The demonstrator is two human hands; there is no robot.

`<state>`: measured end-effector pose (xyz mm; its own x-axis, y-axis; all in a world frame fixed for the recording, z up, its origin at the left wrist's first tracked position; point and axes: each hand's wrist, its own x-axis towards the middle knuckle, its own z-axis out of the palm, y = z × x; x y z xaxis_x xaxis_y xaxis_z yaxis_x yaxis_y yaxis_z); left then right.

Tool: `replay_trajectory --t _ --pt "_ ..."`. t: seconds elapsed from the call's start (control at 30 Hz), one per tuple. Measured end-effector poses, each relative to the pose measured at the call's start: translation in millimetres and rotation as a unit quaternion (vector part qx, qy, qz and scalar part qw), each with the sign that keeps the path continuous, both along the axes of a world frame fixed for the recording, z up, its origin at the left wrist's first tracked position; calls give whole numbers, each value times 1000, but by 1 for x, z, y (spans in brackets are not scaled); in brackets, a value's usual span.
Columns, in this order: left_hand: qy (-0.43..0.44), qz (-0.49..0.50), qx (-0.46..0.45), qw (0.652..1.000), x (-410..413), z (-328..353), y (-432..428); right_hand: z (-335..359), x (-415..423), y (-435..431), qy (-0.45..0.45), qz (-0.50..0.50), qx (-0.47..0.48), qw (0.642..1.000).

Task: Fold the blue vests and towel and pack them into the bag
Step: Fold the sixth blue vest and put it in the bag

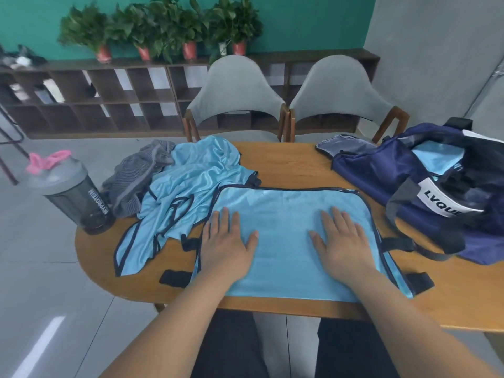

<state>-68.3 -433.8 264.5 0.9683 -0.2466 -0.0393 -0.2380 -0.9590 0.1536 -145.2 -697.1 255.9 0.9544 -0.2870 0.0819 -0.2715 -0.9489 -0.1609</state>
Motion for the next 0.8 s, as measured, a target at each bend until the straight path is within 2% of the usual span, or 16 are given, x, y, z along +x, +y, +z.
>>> replay_trajectory --t 0.1,0.23,0.33,0.47,0.8 --pt "-12 -11 6 1000 5 3 15 2 -5 -21 7 -23 -22 999" --pt "-78 -33 4 996 -16 19 5 17 -7 -4 23 -42 -32 998" --pt "-23 -80 -63 995 -42 23 -15 18 -17 38 -29 12 -8 999" --pt "-7 -94 -56 994 -55 7 3 1 -43 63 -18 62 33 997" --pt "9 -177 -15 984 -31 10 53 2 -68 -28 -20 35 5 999"
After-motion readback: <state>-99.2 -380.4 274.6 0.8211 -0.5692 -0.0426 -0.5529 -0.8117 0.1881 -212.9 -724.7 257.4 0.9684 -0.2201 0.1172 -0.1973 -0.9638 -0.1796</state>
